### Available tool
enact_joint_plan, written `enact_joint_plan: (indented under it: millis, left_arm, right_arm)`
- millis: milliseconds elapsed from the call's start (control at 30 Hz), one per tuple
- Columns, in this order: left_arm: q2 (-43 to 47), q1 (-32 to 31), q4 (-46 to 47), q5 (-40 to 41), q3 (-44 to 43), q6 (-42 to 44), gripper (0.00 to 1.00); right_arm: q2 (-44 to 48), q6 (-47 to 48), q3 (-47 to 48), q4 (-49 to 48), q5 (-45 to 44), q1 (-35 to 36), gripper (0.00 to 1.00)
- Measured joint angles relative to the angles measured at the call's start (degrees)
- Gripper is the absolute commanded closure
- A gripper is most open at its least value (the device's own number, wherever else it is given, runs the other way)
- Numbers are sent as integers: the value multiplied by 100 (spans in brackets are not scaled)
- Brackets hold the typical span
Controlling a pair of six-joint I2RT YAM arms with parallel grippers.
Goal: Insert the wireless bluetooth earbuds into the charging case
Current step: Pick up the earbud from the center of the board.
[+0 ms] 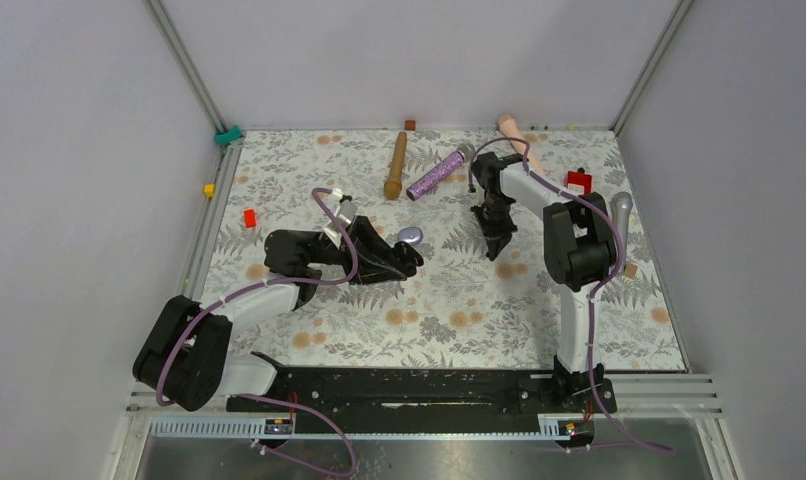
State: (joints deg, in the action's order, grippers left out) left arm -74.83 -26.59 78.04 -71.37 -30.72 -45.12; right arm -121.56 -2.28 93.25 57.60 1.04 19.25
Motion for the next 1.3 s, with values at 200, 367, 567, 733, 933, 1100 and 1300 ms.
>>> enact_joint_plan:
  millis: [200, 367, 567, 733, 933, 1100, 1300]
  left_arm:
    - [0, 0, 11, 0, 0, 0, 100]
    - [0, 0, 11, 0, 0, -2, 100]
    - [2, 0, 11, -2, 0, -2, 100]
    - [2, 0, 13, 0, 0, -2, 100]
    - [11, 0, 15, -2, 0, -4, 100]
    - [11, 0, 15, -2, 0, -4, 100]
    - [13, 0, 15, -4, 0, -4, 100]
  right_arm:
    - [-2, 85, 0, 17, 24, 109, 77]
    - [-7, 122, 0, 17, 125, 232, 77]
    - [-35, 144, 0, 17, 48, 356, 80]
    - [-35, 264, 0, 11, -254, 378, 74]
    - [-7, 411, -55, -122, -247, 461, 73]
    - [7, 411, -55, -212, -278, 748, 74]
    - [7, 407, -55, -238, -376, 933, 74]
